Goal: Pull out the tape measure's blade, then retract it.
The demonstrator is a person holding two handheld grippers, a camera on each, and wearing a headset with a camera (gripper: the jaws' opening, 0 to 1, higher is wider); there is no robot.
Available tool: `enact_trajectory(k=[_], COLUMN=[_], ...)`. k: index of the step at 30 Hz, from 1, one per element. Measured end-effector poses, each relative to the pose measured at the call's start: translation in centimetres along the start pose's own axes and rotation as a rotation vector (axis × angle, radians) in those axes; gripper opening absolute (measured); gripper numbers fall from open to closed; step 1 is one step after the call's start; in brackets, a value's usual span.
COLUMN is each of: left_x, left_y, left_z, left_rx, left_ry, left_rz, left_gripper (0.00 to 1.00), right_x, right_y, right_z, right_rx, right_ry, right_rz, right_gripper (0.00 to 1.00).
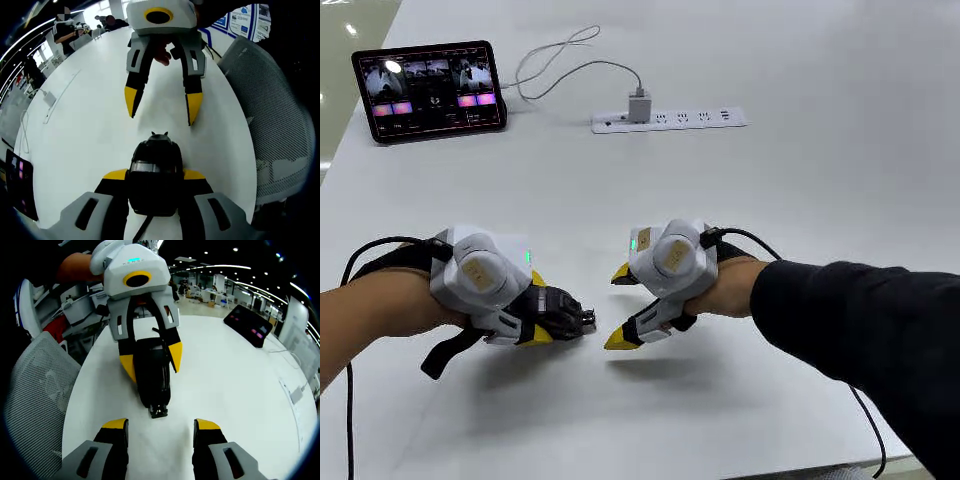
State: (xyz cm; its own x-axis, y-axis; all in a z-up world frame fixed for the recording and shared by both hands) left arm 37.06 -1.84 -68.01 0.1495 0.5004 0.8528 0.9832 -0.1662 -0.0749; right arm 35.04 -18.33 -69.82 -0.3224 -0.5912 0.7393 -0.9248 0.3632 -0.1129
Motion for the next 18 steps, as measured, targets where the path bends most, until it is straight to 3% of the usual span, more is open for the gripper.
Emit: enact_trajectory(k=[7, 9, 14, 18], left_x=[-0.1, -0.1, -0.1, -0.2], left_y=[0.1, 0.1, 0.2, 0.3], left_z=[0.3, 0.3, 0.3, 0.4], left_rx=[0.005, -0.004, -0.005, -0.004], left_ry=[-0.012, -0.011, -0.002, -0.011], left_rz=[0.005, 0.002, 0.005, 0.004], left_gripper=[0.33, 0.33, 0.33, 0.33], right_x=[-1.5, -1.9, -2.5, -3.1], right_y=[0.0, 0.1, 0.4, 0.5], right_z=[-0.9, -0.9, -1.0, -1.0], right_rx=[0.054, 0.102, 0.102, 0.135], right_ry=[0.016, 0.027, 0.035, 0.047], right_rz=[-0.018, -0.035, -0.063, -0.076], right_gripper=[0.35, 0.27, 0.12, 0.12])
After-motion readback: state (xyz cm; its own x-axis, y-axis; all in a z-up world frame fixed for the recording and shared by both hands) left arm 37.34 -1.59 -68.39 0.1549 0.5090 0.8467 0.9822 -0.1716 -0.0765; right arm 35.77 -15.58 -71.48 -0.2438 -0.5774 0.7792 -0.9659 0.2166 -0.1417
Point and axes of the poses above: the centre of the closed fingertips' face, and the gripper's own axes: x roughly backward along the fingers, y roughly to its left, z roughly out of its underside, the point moved 10 cm from there along x, roughly backward along the fingers, and after that the axes turned 11 degrees about z, right-handed, at the moved point
